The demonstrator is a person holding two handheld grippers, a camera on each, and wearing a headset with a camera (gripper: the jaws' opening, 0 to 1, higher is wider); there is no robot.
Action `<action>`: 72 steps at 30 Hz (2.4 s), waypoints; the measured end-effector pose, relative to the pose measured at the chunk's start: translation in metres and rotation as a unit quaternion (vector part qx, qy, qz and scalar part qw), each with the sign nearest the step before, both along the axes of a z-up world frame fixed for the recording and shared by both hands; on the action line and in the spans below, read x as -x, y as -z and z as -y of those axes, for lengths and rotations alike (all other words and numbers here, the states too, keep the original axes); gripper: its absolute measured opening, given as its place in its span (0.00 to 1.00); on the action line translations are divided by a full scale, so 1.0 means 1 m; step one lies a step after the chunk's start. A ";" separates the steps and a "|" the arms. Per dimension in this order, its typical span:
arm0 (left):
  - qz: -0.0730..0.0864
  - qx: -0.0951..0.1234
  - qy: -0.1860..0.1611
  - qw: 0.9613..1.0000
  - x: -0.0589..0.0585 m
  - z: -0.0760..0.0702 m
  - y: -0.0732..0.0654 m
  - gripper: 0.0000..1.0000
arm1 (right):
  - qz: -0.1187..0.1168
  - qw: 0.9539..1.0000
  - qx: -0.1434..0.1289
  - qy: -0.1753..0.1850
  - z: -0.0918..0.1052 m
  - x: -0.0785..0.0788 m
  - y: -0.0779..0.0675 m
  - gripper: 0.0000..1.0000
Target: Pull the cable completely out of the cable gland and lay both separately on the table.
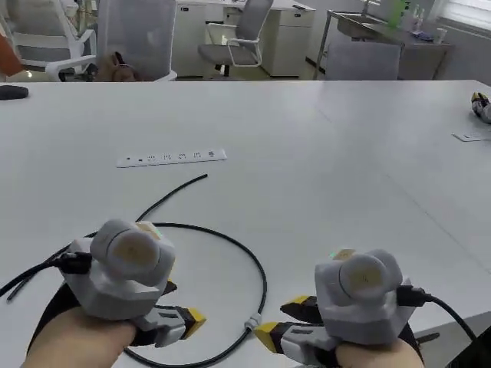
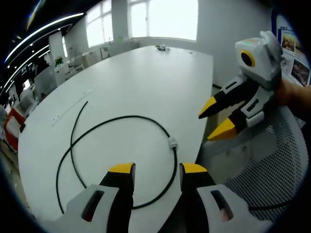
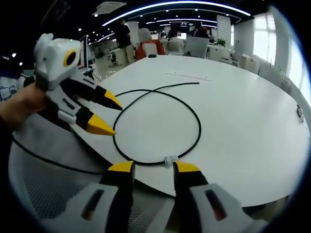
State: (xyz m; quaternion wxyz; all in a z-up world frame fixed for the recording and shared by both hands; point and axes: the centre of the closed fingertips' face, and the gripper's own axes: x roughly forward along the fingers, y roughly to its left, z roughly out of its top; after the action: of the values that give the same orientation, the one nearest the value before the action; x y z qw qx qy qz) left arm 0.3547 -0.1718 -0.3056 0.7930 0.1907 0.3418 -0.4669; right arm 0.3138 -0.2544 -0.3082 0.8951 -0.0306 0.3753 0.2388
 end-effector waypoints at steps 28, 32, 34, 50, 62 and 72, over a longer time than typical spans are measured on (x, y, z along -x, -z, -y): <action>-0.061 -0.001 0.006 0.998 -0.001 0.092 0.111 0.28 | 0.020 0.999 0.023 0.038 0.018 -0.008 -0.004 0.34; -0.047 0.011 0.010 0.999 -0.007 0.097 0.109 0.25 | 0.018 0.999 0.024 0.037 0.019 -0.009 -0.003 0.34; -0.039 0.002 0.014 0.999 -0.010 0.096 0.109 0.21 | 0.018 0.999 0.025 0.034 0.018 -0.009 -0.003 0.34; -0.055 -0.005 0.084 0.995 0.001 0.065 0.083 0.18 | 0.017 1.000 0.018 0.013 0.007 -0.008 -0.003 0.33; -0.053 0.019 0.090 0.994 0.021 0.028 0.030 0.18 | 0.016 1.000 0.009 -0.014 -0.001 -0.004 -0.003 0.33; -0.035 0.014 0.105 0.994 0.044 -0.008 0.001 0.18 | 0.002 0.999 0.008 -0.042 -0.008 0.002 0.000 0.33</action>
State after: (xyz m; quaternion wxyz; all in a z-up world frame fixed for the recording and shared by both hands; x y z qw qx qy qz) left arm 0.3106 -0.1636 -0.3065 0.7295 0.1985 0.3407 -0.5588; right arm 0.3120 -0.2461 -0.3082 0.8848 -0.0542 0.3736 0.2730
